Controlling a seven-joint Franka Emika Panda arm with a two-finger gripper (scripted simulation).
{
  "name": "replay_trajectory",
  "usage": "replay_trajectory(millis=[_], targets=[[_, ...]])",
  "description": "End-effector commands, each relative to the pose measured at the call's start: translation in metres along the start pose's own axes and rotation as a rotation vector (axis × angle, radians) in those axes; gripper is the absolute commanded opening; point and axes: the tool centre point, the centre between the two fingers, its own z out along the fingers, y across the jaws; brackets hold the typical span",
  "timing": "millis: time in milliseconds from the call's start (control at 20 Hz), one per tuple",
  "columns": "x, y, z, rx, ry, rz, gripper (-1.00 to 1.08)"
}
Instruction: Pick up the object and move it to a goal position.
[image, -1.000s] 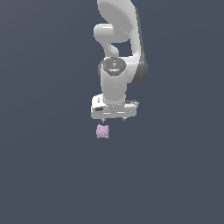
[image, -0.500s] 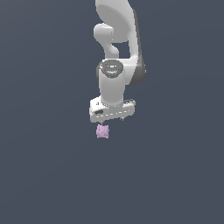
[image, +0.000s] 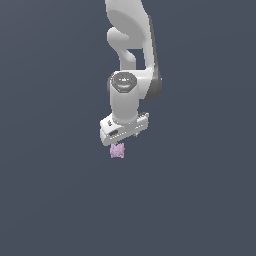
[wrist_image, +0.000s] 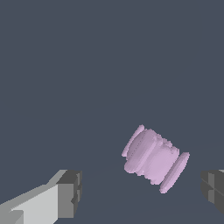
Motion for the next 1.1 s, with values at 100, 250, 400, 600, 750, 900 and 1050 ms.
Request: replay_trajectory(millis=[100,250,400,600,750,900,1050], targets=[[-0.002,0.005,0.005,-0.002,0.001,-0.119,1.00],[-0.004,0.008,0.008,-0.004,0.001,-0.197,1.00],[-0.005,0.011,0.012,-0.005,0.002,-0.275,1.00],[-0.007,0.015,0.016,-0.007,0.002,-0.379,1.00],[-0.008,0.018,0.019,-0.008,0.003,-0.458,1.00],[-0.010,0.021,0.022,-0.010,0.004,-0.536,1.00],[-0.011,0.024,0.025,-0.011,0.006,-0.614,1.00]])
